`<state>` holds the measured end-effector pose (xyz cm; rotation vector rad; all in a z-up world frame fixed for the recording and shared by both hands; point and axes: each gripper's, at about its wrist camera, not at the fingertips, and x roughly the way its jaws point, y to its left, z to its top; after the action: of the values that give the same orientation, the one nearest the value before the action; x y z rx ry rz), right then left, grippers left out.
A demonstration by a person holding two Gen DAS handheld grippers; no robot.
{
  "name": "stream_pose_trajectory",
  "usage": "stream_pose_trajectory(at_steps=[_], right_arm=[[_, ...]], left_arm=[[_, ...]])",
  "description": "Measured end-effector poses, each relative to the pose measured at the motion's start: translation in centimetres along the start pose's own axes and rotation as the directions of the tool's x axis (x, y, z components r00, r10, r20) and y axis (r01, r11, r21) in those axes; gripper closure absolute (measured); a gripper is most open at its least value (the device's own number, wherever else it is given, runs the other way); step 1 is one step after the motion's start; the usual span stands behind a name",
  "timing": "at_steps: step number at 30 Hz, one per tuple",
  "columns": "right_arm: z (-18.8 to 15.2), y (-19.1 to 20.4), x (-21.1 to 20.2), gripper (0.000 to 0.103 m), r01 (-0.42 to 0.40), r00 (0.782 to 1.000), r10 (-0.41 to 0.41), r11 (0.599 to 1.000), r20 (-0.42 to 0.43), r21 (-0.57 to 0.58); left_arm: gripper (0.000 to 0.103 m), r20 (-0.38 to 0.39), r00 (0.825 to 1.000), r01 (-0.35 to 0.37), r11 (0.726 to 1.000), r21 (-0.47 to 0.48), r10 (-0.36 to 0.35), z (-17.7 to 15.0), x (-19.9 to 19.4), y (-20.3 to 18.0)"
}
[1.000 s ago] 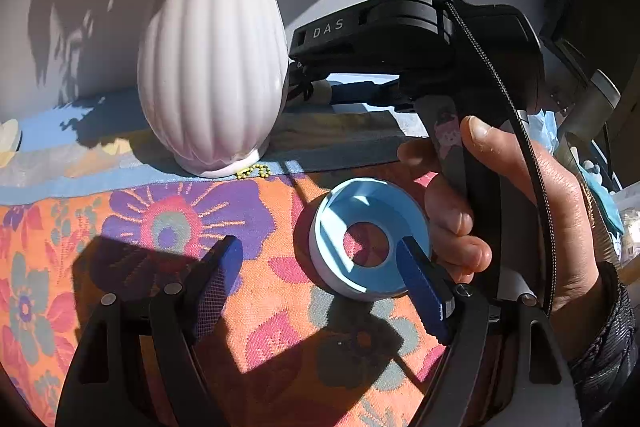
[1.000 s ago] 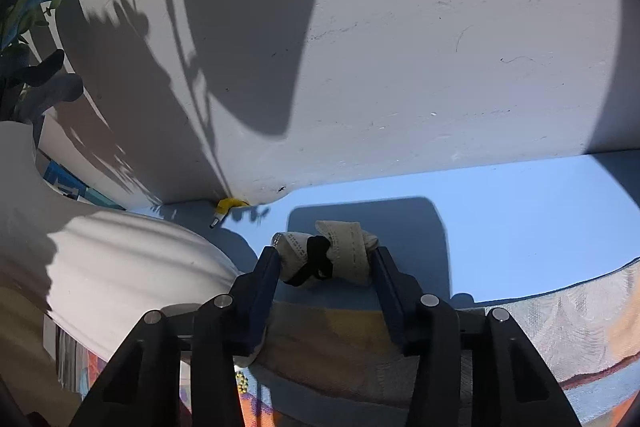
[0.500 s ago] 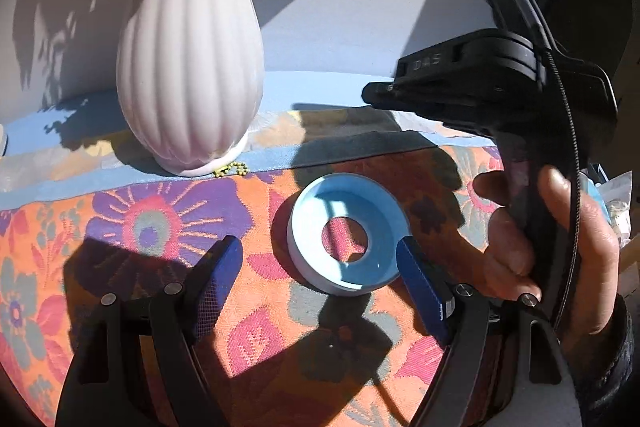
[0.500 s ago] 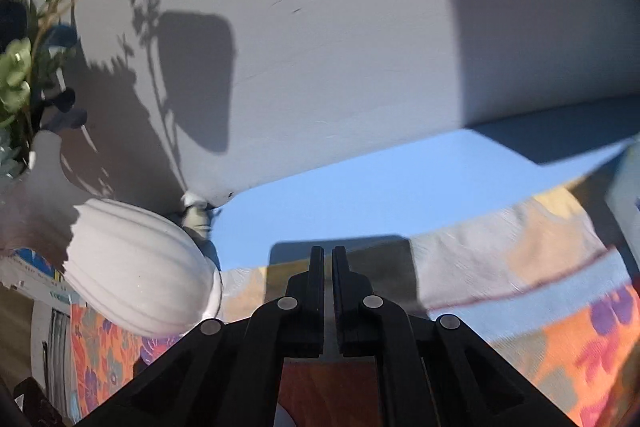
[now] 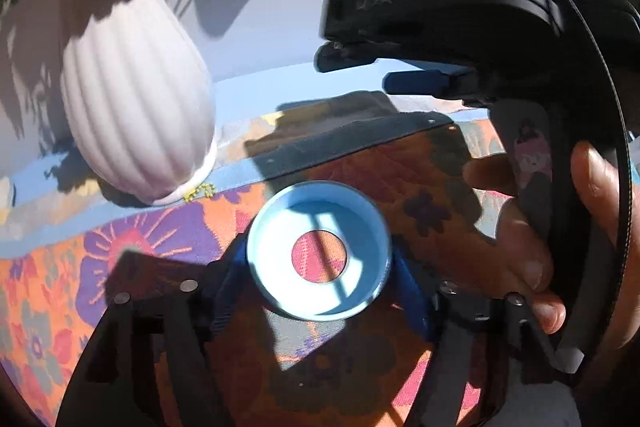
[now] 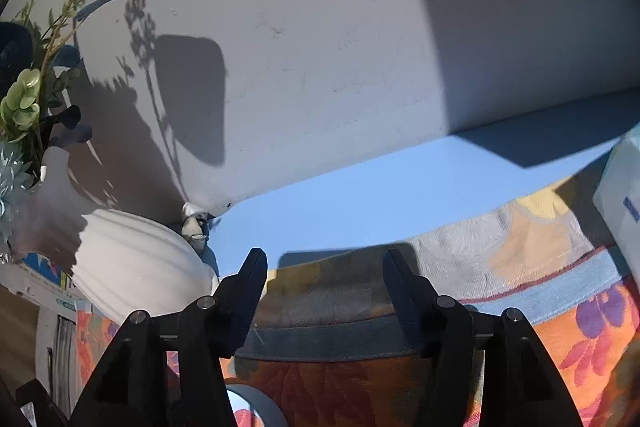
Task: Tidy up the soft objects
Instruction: 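Grasp the light blue ring cup with the left gripper, then lift the blue ring cup and carry it to the glass bowl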
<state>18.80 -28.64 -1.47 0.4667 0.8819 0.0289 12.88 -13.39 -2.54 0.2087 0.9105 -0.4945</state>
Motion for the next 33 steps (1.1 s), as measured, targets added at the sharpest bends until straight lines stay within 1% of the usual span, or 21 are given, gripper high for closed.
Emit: stream_pose_trajectory(at_steps=[2,4,6,9,10,11,13,14,15,17,18,19,21,22,24,26,28,30,33], right_arm=[[0.3,0.4,0.2,0.044,0.009,1.0,-0.009,1.0,-0.008,-0.005],[0.8,0.8,1.2,0.044,-0.009,0.999,0.01,1.0,-0.031,0.012],[1.6,1.0,2.3,0.044,-0.035,0.997,0.038,0.999,-0.067,0.04],[2.8,1.0,4.0,0.044,-0.103,0.988,0.114,0.989,-0.108,0.106],[3.0,1.1,4.8,0.044,-0.141,0.981,0.157,0.981,-0.117,0.131],[3.1,1.2,5.4,0.044,-0.167,0.975,0.186,0.975,-0.121,0.147],[2.9,1.7,6.5,0.044,-0.191,0.968,0.213,0.968,-0.131,0.165],[2.7,1.7,6.5,0.044,-0.18,0.97,0.203,0.97,-0.133,0.167],[2.5,1.8,6.5,0.044,-0.153,0.976,0.174,0.976,-0.133,0.154],[2.3,2.1,6.4,0.044,-0.12,0.982,0.135,0.986,-0.13,0.116],[2.4,2.3,6.5,0.044,-0.122,0.981,0.137,0.986,-0.138,0.113],[2.5,2.4,6.6,0.044,-0.144,0.976,0.162,0.982,-0.147,0.125],[2.5,2.5,6.6,0.044,-0.179,0.971,0.198,0.973,-0.136,0.144],[2.5,2.2,6.2,0.044,-0.171,0.973,0.19,0.975,-0.133,0.142],[2.1,2.1,5.7,0.044,-0.134,0.981,0.15,0.982,-0.125,0.134],[1.1,2.0,4.5,0.044,-0.084,0.99,0.096,0.989,-0.1,0.12],[0.2,1.9,3.0,0.044,-0.062,0.994,0.071,0.992,-0.082,0.108],[-1.5,2.4,1.0,0.044,-0.006,0.998,0.01,0.998,-0.057,0.07],[-3.6,2.6,-1.7,0.044,0.047,0.998,-0.045,0.998,-0.036,0.035]], left_arm=[[0.039,0.002,1.0,0.014,1.0,-0.022,-0.014,0.0,-0.2,0.7],[0.04,0.013,1.0,0.027,0.999,-0.044,-0.027,-0.3,-0.9,1.6],[0.04,0.043,0.999,0.018,0.999,-0.038,-0.016,-0.9,-2.1,2.5],[0.04,0.062,0.998,-0.003,0.999,-0.032,0.005,-2.1,-4.0,3.8],[0.04,0.061,0.998,-0.011,0.999,-0.033,0.013,-2.5,-4.4,4.4],[0.04,0.051,0.998,-0.026,0.999,-0.039,0.028,-2.9,-4.8,5.2],[0.04,0.03,0.998,-0.048,0.998,-0.051,0.049,-3.6,-5.4,6.5],[0.04,0.024,0.999,-0.046,0.997,-0.062,0.048,-4.0,-5.8,7.2],[0.04,0.023,0.999,-0.045,0.996,-0.071,0.046,-4.1,-5.4,6.6],[0.04,0.039,0.997,-0.062,0.993,-0.096,0.066,-4.3,-6.1,7.1],[0.04,0.046,0.996,-0.07,0.991,-0.116,0.076,-4.4,-6.3,7.5],[0.04,0.049,0.996,-0.069,0.988,-0.136,0.076,-4.6,-6.6,8.1],[0.04,0.051,0.996,-0.069,0.982,-0.178,0.079,-4.3,-6.5,8.9],[0.04,0.054,0.995,-0.075,0.979,-0.19,0.087,-4.5,-6.6,9.5],[0.04,0.055,0.995,-0.068,0.975,-0.212,0.081,-4.4,-6.9,10.0],[0.04,0.062,0.995,-0.064,0.975,-0.213,0.079,-4.6,-7.2,9.8],[0.04,0.063,0.995,-0.058,0.975,-0.214,0.073,-5.3,-7.9,9.3],[0.04,0.064,0.996,-0.045,0.973,-0.226,0.061,-6.0,-8.5,9.1],[0.04,0.07,0.996,-0.034,0.97,-0.242,0.052,-7.3,-10.0,8.6]])
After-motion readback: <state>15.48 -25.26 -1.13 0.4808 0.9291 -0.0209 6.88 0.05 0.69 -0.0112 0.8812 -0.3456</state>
